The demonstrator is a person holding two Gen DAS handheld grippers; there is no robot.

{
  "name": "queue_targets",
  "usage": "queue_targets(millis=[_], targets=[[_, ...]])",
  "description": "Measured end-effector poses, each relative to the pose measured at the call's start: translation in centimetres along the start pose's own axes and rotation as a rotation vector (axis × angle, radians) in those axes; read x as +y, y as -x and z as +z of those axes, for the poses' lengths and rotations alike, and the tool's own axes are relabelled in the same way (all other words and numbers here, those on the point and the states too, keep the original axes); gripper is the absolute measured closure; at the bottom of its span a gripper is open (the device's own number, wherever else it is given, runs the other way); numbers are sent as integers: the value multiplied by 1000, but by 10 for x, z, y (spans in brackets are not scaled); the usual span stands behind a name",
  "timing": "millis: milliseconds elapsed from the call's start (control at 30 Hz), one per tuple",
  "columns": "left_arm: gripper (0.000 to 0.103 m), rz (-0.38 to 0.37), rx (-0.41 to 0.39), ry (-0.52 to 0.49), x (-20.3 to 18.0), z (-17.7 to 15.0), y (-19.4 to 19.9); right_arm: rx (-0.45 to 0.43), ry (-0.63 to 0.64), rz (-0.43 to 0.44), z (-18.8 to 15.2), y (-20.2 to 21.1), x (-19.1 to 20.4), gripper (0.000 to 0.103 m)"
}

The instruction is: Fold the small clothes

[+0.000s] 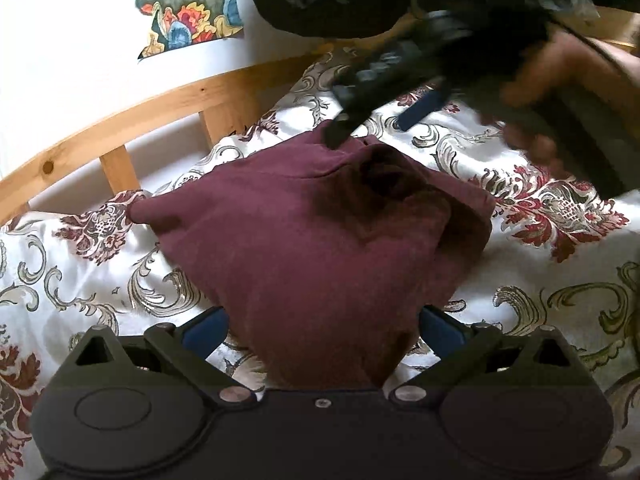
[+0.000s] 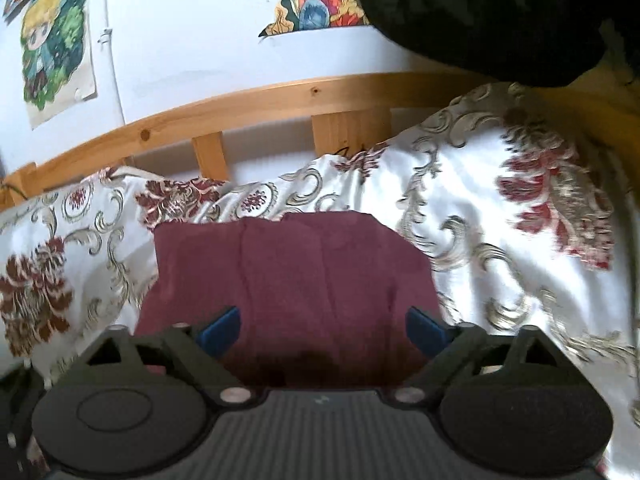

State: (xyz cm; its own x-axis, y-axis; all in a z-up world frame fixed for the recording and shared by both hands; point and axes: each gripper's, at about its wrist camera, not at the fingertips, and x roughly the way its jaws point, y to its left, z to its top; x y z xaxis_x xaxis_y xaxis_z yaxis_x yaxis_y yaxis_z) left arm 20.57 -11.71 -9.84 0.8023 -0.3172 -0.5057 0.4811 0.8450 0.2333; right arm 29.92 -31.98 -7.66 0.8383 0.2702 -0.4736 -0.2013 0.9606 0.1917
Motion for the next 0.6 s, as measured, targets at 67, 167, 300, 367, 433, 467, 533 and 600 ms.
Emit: queue_targets(millis=[67,167,300,367,433,467,533,600], targets=[[3,-3,-7,3,-1,-1,0,9,1,17,4,-12,-2,30],[3,-11,-27,8,0,-3,1,42,10,29,7,-28,0,44],[6,-12,-76,19,1,-4,5,44,29,33,4,-37,3,44],[7,-18,-95,20,2,-5,5,44,13,33,6,-41,2,44],[9,-24,-103,6,0,-7,5,48,7,19,6,-46,2,46],[13,-26,-106,-1,0,-8,4,48,12,14,5,-48,2,52],[18,-33,-111,-9,-1,-10,4,44,24,13,4,-52,6,68],[28,-45,-112,-10,-1,-11,3,28,50,16,0,-50,11,82]])
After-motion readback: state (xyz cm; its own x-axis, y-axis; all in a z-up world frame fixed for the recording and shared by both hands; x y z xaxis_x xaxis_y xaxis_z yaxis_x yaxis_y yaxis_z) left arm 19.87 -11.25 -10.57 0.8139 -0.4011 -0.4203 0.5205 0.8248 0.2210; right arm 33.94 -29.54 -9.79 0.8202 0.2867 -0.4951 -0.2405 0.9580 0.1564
